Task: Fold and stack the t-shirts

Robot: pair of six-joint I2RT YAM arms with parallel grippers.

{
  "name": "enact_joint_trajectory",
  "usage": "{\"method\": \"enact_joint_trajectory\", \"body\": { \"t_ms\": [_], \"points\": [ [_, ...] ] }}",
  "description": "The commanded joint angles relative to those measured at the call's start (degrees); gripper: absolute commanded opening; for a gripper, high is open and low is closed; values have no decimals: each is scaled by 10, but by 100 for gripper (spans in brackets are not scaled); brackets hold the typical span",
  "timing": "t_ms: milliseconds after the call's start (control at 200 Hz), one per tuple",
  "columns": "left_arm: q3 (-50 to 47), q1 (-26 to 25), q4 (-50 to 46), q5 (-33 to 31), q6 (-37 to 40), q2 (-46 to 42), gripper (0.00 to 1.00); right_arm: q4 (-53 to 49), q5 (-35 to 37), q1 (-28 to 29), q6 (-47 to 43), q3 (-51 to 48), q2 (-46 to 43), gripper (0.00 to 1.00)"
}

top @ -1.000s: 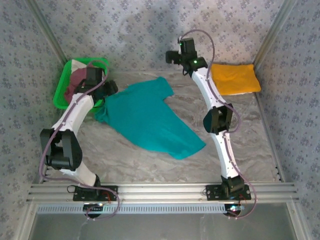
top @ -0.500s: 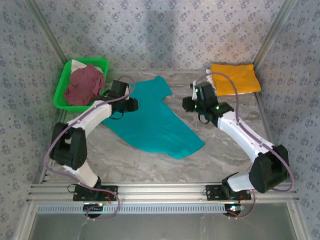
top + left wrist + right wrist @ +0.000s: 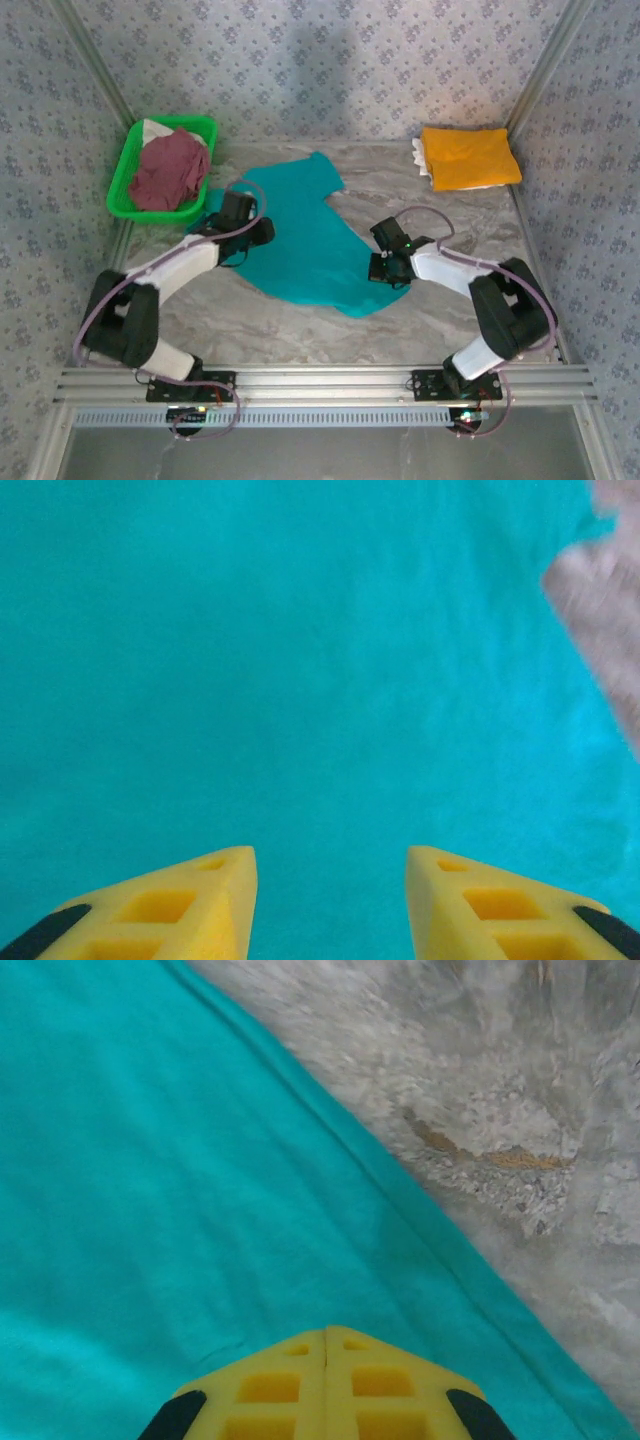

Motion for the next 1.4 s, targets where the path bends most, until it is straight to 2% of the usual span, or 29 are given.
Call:
{"method": "enact_joint_trajectory", "body": {
  "t_ms": [0,230,400,485,570,650,765,874,929,1009,1119,1304,1394],
  "points": [
    [-14,46,-1,-32,-36,-74,45,14,22,-13,34,-6,41,0],
    [-51,133,-163,-59,-21,-193,45,22,15,-71,55,16,89,0],
    [-92,185,-188,-40,-20,-235,45,42,-18,-140,22,69,134,0],
    [-96,188,-168,-18,-3,-220,46,22,-44,-167,15,137,175,0],
    [-88,188,-156,7,14,-185,46,-35,-72,-189,-23,247,232,0],
    [-79,187,-148,18,25,-149,44,-59,-77,-209,-33,328,282,0],
    [-80,186,-107,66,39,-111,44,-74,-83,-231,-48,434,347,0],
    [-69,171,-92,88,46,-85,47,-87,-117,-233,-64,500,352,0],
    [-65,159,-88,86,50,-81,48,-80,-114,-223,-67,487,318,0],
    [-65,152,-74,85,50,-75,50,-48,-121,-209,-62,428,240,9],
    [-66,146,-49,101,43,-70,51,10,-121,-183,-48,305,134,19],
    [-59,140,-21,95,55,-17,54,84,-111,-123,-20,92,-25,28],
    [-53,141,-16,76,60,13,43,91,-94,-92,-5,35,-62,34]
  ]
}}
